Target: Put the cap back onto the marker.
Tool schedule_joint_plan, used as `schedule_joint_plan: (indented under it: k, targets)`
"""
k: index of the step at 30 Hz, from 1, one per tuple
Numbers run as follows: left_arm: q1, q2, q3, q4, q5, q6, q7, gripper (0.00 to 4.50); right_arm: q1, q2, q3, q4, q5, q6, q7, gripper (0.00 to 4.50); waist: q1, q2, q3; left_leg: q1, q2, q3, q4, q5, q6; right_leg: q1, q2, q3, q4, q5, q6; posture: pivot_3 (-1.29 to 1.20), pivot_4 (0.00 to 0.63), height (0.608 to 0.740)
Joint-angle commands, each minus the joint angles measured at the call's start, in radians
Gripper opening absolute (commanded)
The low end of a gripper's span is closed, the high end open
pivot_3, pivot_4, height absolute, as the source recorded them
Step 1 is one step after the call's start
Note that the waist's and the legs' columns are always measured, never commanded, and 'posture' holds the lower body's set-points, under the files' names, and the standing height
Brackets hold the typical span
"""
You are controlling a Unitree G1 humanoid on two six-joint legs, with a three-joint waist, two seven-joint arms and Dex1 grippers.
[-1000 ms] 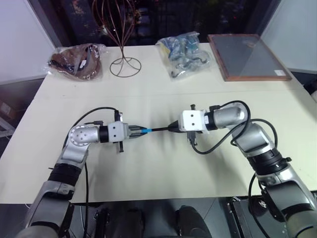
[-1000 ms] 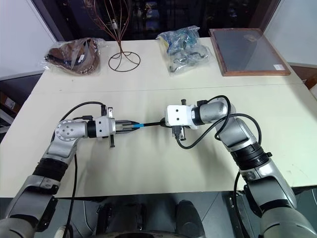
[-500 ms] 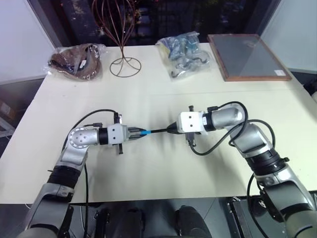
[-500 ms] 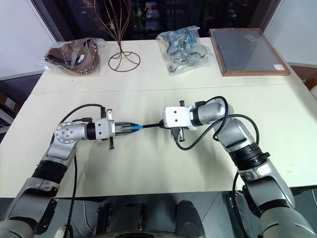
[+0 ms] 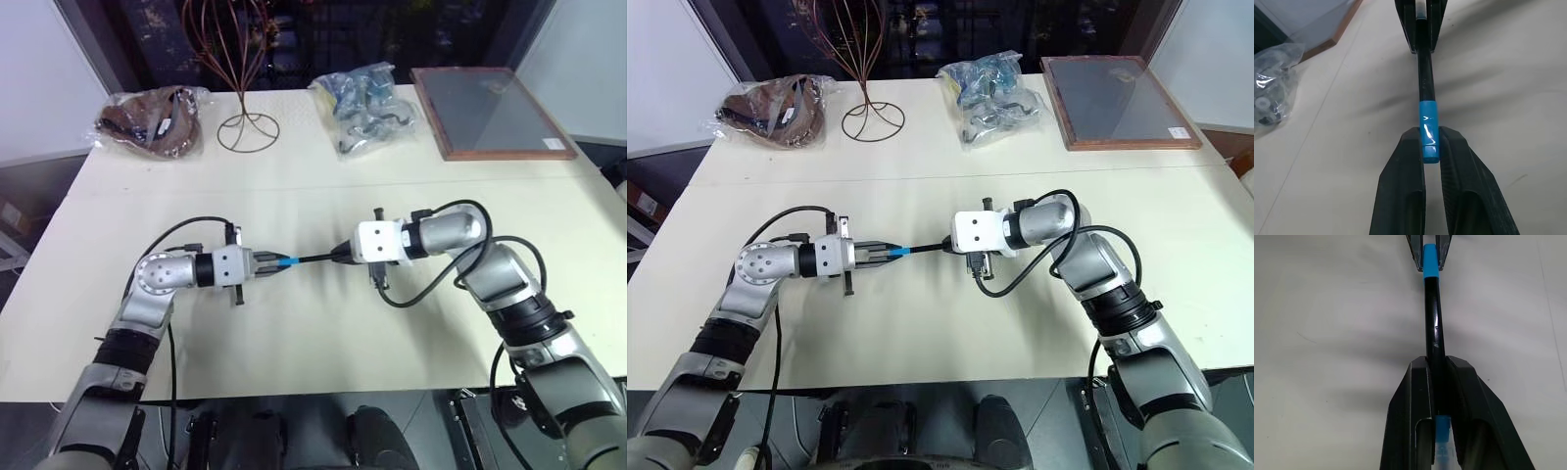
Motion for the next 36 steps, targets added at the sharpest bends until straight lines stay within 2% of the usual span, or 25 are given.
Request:
schedule_joint_plan:
  k: [1, 5, 11, 16, 19, 22, 29, 36]
  targets:
    - [0.022, 0.024, 0.032, -0.049, -0.028, 0.009, 0.018, 2.27, -0.031, -0.021, -0.031, -0.006, 0.032, -0.023, 0.014, 0.0, 0.0, 0.0, 0.0, 0.0, 0.0, 0.0, 0.0, 0.0, 0.0, 0.0, 0.0, 0.0, 0.0, 0.0, 0.0, 0.0, 0.15, 0.74]
    - [0.075, 0.07, 0.062, -0.1, -0.042, 0.034, 0.038, 4.42, -0.043, -0.07, -0.058, 0.019, 0.045, -0.034, 0.026, 0.0, 0.0, 0.0, 0.0, 0.0, 0.0, 0.0, 0.0, 0.0, 0.0, 0.0, 0.0, 0.0, 0.0, 0.0, 0.0, 0.0, 0.15, 0.74]
    - [0.168, 0.13, 0.127, -0.231, -0.091, 0.141, 0.081, 4.47, -0.043, -0.123, -0.097, 0.046, 0.062, -0.042, 0.025, 0.0, 0.001, 0.0, 0.0, 0.0, 0.0, 0.0, -0.001, 0.0, 0.0, 0.0, -0.001, 0.0, 0.0, 0.0, 0.0, 0.0, 0.15, 0.74]
    - [0.22, 0.097, 0.21, -0.342, -0.164, 0.419, 0.245, 4.47, 0.002, -0.113, -0.157, 0.003, 0.114, 0.066, -0.032, 0.0, 0.001, 0.0, 0.0, 0.0, 0.0, 0.0, -0.001, 0.0, 0.0, 0.0, -0.001, 0.0, 0.0, 0.0, 0.0, 0.0, 0.15, 0.74]
    - [0.248, 0.059, 0.235, -0.436, -0.177, 0.558, 0.359, 4.47, 0.056, -0.079, -0.222, -0.067, 0.111, 0.222, -0.175, 0.0, 0.001, 0.0, 0.0, 0.0, 0.0, 0.0, -0.001, 0.0, 0.0, 0.0, -0.001, 0.0, 0.001, 0.0, 0.0, 0.0, 0.15, 0.74]
    - [0.284, 0.033, 0.239, -0.535, -0.17, 0.666, 0.439, 4.47, 0.114, -0.021, -0.291, -0.163, 0.083, 0.475, -0.358, 0.0, 0.002, 0.0, 0.0, 0.0, 0.0, 0.0, -0.001, 0.0, 0.0, 0.0, -0.001, 0.0, 0.002, 0.0, 0.0, 0.0, 0.15, 0.74]
    - [0.336, -0.002, 0.226, -0.677, -0.186, 0.788, 0.505, 4.47, 0.252, 0.162, -0.418, -0.396, 0.056, 0.989, -0.684, 0.0, 0.013, 0.0, 0.0, -0.001, 0.0, 0.001, -0.002, 0.0, 0.0, 0.0, -0.001, 0.001, 0.002, 0.0, 0.0, 0.0, 0.15, 0.74]
    - [0.341, 0.004, 0.234, -0.724, -0.224, 0.856, 0.498, 4.47, 0.379, 0.208, -0.44, -0.509, 0.043, 1.111, -0.828, 0.0, 0.028, 0.0, 0.0, 0.0, -0.001, 0.002, -0.002, 0.0, 0.0, 0.0, -0.002, 0.003, 0.001, 0.0, 0.0, 0.0, 0.15, 0.74]
